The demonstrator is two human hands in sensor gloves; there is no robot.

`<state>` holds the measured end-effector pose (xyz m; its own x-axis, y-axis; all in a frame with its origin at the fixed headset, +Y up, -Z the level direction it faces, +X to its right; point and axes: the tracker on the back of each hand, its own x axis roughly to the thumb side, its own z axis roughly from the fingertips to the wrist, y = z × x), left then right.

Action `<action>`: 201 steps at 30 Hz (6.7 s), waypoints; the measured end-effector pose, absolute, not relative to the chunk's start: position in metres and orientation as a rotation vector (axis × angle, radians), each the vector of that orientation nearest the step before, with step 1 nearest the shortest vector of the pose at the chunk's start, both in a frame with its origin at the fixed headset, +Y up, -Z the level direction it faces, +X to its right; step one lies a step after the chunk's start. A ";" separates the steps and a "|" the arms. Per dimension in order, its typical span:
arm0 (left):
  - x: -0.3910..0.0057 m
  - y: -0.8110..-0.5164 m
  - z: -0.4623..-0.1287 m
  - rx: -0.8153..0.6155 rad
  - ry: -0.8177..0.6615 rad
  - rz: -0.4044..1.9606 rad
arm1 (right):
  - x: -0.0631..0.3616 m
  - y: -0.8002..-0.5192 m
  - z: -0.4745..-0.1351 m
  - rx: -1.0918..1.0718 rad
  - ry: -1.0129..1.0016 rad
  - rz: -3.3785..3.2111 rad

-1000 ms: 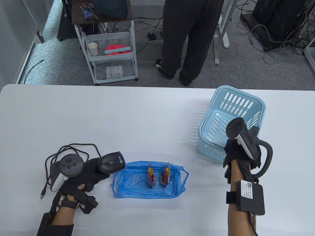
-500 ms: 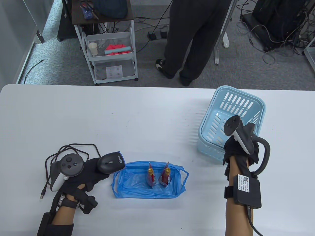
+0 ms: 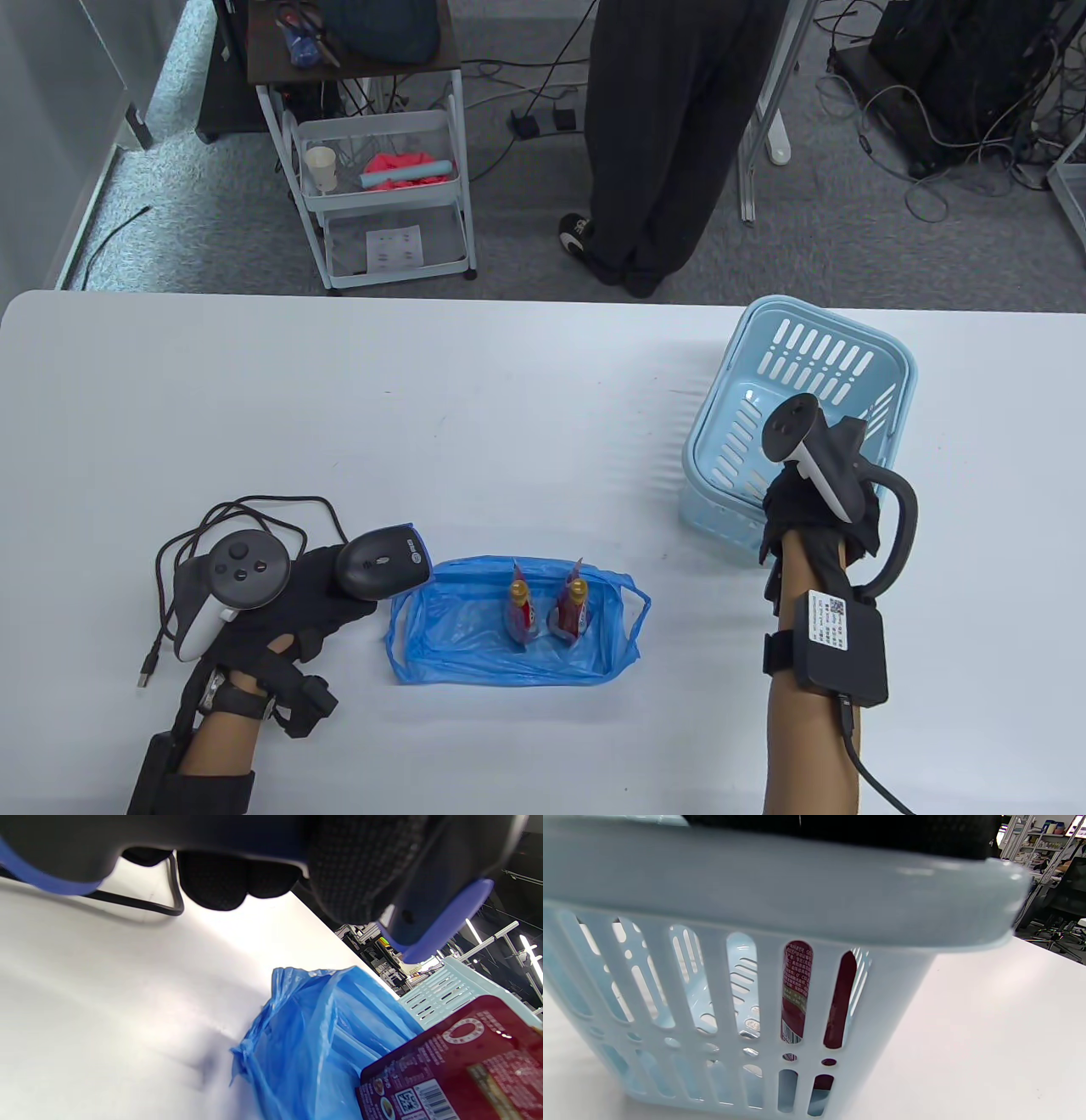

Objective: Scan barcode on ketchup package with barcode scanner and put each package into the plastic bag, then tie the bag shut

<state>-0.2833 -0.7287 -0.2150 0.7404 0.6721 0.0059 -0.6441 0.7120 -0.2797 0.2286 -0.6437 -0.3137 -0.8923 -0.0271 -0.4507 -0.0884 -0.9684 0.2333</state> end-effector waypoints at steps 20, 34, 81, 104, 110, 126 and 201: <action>-0.283 -0.731 -0.216 -0.272 -0.115 0.732 | 0.237 -0.637 -0.307 -0.721 0.222 2.948; -0.282 -0.732 -0.216 -0.268 -0.130 0.736 | 0.223 -0.600 -0.290 -0.623 -0.063 2.914; -0.286 -0.732 -0.215 -0.238 -0.152 0.774 | 0.080 -0.537 -0.242 0.133 -0.440 2.881; -0.286 -0.730 -0.215 -0.206 -0.164 0.796 | -0.003 -0.573 -0.252 0.402 -0.225 2.854; -0.284 -0.728 -0.214 -0.196 -0.184 0.795 | -0.018 -0.580 -0.249 0.466 -0.173 2.833; -0.275 -0.728 -0.213 -0.201 -0.219 0.755 | -0.041 -0.591 -0.238 0.599 -0.090 2.852; -0.304 -0.734 -0.215 -0.188 -0.044 0.810 | -0.071 -0.631 -0.204 0.865 0.180 3.003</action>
